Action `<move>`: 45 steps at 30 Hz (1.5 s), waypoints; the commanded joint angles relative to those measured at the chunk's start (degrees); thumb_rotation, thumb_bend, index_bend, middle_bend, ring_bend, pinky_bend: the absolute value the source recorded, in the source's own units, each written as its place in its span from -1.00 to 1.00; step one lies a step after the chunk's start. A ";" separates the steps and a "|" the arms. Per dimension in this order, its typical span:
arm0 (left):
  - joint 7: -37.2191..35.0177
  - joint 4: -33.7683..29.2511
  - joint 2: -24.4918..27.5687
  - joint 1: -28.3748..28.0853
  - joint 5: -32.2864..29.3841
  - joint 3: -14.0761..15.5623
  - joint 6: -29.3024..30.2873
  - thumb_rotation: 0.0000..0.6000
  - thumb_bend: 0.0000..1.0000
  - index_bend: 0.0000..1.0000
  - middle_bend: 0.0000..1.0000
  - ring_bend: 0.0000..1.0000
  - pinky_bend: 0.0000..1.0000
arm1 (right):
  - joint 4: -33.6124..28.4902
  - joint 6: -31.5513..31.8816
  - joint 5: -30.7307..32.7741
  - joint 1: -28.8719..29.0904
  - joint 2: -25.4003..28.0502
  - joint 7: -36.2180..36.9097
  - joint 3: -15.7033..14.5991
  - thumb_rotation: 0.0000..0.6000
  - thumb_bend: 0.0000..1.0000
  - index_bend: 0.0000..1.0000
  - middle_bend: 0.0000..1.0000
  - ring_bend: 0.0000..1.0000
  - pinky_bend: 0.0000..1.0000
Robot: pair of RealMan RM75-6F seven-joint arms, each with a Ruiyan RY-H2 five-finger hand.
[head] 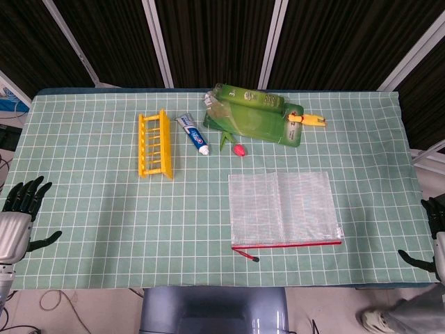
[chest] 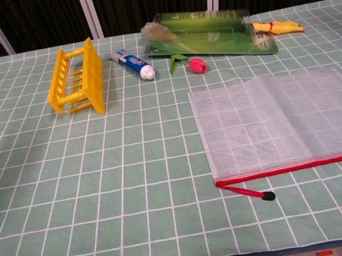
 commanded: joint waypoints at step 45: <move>7.76 0.08 -1.95 -0.80 -4.92 -1.75 -2.45 1.00 -0.99 -1.00 -1.00 -1.00 -1.00 | -24.94 -19.44 1.89 23.44 -6.08 -21.42 7.47 1.00 -0.50 -0.29 1.00 1.00 1.00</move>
